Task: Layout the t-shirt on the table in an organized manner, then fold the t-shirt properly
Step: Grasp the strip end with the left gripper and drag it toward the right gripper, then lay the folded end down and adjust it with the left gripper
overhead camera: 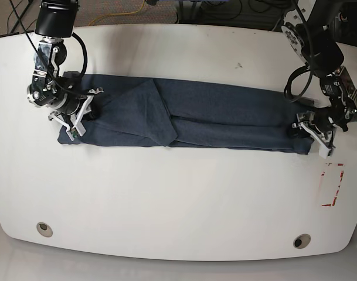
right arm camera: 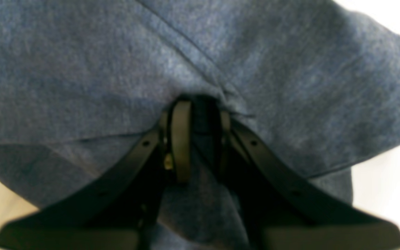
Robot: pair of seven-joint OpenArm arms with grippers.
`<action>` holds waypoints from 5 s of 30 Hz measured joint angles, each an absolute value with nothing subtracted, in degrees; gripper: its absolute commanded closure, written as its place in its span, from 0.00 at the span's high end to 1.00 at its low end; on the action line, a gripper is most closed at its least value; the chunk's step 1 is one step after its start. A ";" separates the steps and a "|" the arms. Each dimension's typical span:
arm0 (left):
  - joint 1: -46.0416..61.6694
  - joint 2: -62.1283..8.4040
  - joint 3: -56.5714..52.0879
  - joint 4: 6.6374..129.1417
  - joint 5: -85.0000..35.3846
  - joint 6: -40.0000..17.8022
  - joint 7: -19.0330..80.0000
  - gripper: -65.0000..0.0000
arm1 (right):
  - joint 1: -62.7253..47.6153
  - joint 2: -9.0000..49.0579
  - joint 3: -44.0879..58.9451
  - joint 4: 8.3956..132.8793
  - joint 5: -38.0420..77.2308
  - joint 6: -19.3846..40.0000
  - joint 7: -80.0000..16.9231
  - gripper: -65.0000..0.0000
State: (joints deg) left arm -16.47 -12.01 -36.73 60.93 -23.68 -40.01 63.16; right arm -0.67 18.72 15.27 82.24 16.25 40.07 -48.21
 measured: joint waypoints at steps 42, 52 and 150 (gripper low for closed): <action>-4.82 -6.48 1.04 105.73 -6.26 -40.03 66.22 0.04 | -0.51 17.80 15.27 82.28 16.29 40.10 -48.10 0.16; -7.35 2.35 6.68 105.67 1.50 -39.99 67.72 0.04 | -0.49 17.80 15.27 82.30 16.29 40.10 -48.12 0.16; -8.58 4.10 -7.20 98.04 -10.35 -25.61 64.73 0.12 | -0.03 17.15 15.27 82.39 15.84 40.07 -48.42 0.16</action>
